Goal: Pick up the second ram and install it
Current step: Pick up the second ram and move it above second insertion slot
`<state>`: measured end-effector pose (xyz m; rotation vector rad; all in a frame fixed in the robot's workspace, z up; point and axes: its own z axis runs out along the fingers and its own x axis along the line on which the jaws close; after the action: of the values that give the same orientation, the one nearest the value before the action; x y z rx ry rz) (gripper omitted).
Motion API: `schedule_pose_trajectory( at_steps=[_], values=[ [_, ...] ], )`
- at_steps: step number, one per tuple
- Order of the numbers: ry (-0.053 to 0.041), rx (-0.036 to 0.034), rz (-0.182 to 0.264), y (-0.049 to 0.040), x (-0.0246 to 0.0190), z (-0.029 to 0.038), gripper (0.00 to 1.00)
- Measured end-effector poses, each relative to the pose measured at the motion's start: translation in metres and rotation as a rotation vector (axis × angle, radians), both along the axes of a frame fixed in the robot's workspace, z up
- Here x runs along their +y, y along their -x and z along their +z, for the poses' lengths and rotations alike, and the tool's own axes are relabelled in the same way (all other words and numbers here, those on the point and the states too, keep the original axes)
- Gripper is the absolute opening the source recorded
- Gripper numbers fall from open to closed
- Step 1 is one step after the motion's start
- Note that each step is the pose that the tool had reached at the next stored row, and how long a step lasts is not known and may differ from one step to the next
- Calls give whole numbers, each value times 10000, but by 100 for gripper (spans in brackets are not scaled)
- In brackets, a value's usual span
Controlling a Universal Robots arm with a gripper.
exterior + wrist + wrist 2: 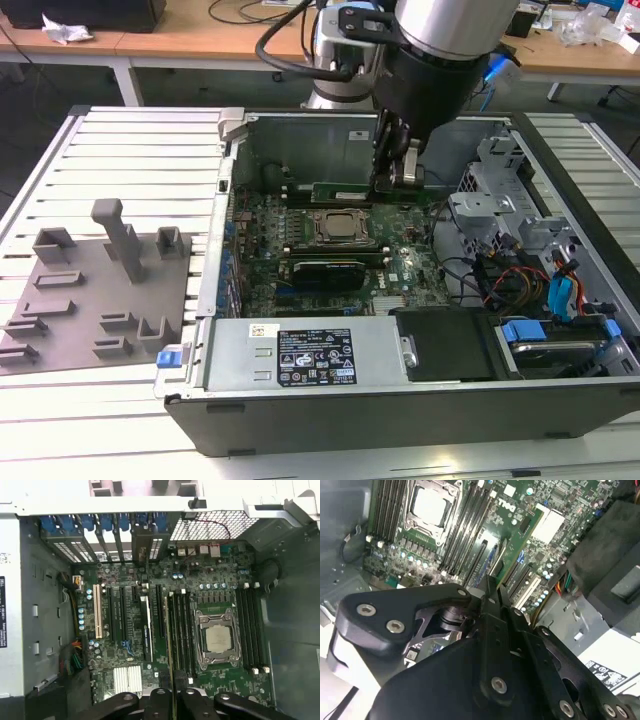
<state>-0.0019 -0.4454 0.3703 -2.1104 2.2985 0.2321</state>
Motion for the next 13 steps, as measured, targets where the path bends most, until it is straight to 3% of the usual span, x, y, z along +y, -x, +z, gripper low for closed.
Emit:
schedule_pose_trajectory(
  at_steps=[3,6,9,10,13],
  values=[
    [-16,26,-34,-31,7,-115,14],
    [-16,17,-34,-32,7,-116,14],
    [-20,-425,-34,-31,7,-120,14],
    [-20,-461,-33,-31,7,-120,14],
    [-18,-466,-33,-31,7,-119,14]
  ],
)
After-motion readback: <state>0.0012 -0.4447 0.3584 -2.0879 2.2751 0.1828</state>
